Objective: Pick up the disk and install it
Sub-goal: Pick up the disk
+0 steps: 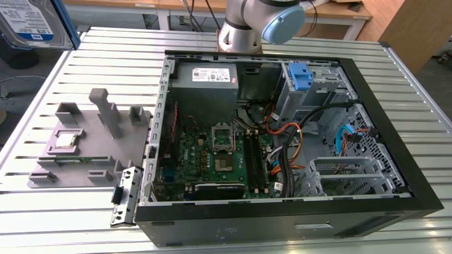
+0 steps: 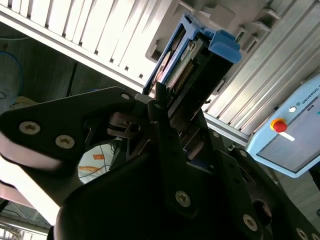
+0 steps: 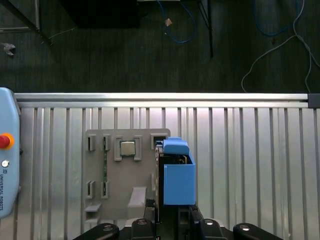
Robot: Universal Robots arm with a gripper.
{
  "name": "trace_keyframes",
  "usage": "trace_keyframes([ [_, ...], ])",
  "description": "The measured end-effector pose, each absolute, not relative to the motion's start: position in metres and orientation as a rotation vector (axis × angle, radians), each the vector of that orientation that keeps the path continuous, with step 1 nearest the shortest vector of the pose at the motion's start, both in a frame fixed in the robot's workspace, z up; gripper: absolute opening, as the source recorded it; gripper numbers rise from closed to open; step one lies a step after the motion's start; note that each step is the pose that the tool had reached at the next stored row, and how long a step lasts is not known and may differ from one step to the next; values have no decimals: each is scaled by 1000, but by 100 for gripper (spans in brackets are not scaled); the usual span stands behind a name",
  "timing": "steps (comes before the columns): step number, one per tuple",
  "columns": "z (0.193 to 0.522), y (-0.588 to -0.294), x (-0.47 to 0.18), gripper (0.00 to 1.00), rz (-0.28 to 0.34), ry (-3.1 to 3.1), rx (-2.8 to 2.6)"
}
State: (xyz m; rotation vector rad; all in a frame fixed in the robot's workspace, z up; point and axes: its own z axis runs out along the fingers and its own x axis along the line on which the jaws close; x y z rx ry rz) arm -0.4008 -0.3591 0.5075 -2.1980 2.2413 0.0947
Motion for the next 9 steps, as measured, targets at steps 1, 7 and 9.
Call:
trace_keyframes([
  [1,508,-359,-400,35,95,2241,-2198],
  [7,507,-359,-389,35,95,2241,-2198],
  [9,508,-359,-385,35,95,2241,-2198],
])
